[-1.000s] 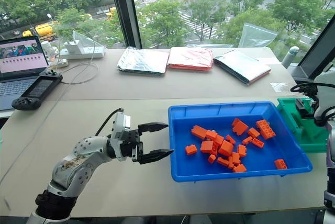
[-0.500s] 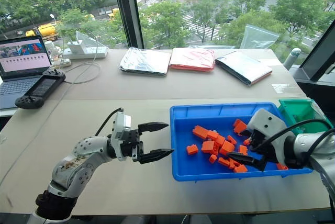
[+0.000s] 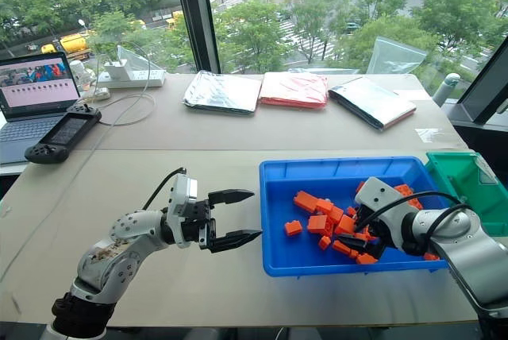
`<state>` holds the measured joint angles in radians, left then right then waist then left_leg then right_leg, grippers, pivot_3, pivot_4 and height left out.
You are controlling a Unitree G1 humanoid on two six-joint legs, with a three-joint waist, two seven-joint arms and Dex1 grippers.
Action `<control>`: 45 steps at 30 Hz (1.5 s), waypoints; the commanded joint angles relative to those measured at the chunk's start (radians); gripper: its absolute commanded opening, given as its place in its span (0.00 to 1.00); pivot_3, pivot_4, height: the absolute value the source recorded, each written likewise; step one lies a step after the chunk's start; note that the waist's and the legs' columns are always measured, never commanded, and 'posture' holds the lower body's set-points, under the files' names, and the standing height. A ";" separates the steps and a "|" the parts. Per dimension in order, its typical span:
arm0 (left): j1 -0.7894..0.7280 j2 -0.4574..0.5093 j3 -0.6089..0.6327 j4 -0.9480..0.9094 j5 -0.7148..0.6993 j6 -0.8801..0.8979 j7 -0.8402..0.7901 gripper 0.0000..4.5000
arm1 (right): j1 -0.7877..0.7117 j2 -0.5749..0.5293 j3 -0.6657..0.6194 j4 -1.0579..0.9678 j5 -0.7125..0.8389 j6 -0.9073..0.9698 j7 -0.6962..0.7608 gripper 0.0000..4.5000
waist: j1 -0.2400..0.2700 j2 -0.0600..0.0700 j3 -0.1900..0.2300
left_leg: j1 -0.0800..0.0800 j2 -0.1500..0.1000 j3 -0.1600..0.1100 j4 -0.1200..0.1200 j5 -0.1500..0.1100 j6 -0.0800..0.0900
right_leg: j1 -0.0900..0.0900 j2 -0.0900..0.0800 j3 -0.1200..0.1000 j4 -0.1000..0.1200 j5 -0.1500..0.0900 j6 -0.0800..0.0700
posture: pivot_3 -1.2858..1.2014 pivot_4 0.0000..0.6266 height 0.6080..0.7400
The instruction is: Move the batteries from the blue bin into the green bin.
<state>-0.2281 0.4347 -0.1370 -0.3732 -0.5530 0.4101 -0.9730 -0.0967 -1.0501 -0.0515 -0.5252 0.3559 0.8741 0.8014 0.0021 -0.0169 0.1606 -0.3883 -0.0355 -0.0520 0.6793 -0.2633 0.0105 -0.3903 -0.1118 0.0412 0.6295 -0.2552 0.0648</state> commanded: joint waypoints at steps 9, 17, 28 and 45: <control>-0.007 0.002 0.006 -0.029 -0.011 -0.022 -0.003 1.00 | -0.012 0.024 0.029 0.027 -0.035 -0.008 -0.017 0.56 | 0.001 0.000 0.000 | 0.000 0.000 0.000 0.000 0.000 0.000 | 0.000 0.000 0.000 0.000 0.000 0.000 | 0.52 0.24 1.00; -0.014 0.000 0.004 -0.039 -0.014 -0.010 0.006 1.00 | 0.002 0.009 -0.068 0.017 -0.007 0.003 0.004 0.31 | 0.001 0.000 0.000 | 0.000 0.000 0.000 0.000 0.000 0.000 | 0.000 0.000 0.000 0.000 0.000 0.000 | 0.52 0.24 1.00; -0.025 0.004 0.004 -0.036 -0.021 0.000 0.009 1.00 | 0.134 -0.124 -0.324 0.099 -0.071 0.043 -0.001 0.31 | 0.007 0.000 0.000 | 0.000 0.000 0.000 0.000 0.000 0.000 | 0.000 0.000 0.000 0.000 0.000 0.000 | 0.52 0.24 1.00; -0.025 0.005 -0.003 -0.039 -0.021 0.007 0.002 1.00 | 0.128 -0.122 -0.307 0.057 -0.083 0.065 0.001 0.90 | 0.004 0.000 0.000 | 0.000 0.000 0.001 0.000 0.000 0.000 | 0.000 0.000 0.000 0.000 0.000 0.000 | 0.52 0.24 1.00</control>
<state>-0.2382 0.4376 -0.1391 -0.3806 -0.5546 0.4195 -0.9653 0.0400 -1.1557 -0.3356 -0.4093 0.2476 0.9286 0.7691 0.0064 -0.0169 0.1606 -0.3882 -0.0355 -0.0515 0.6792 -0.2633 0.0106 -0.3900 -0.1117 0.0415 0.6295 -0.2552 0.0648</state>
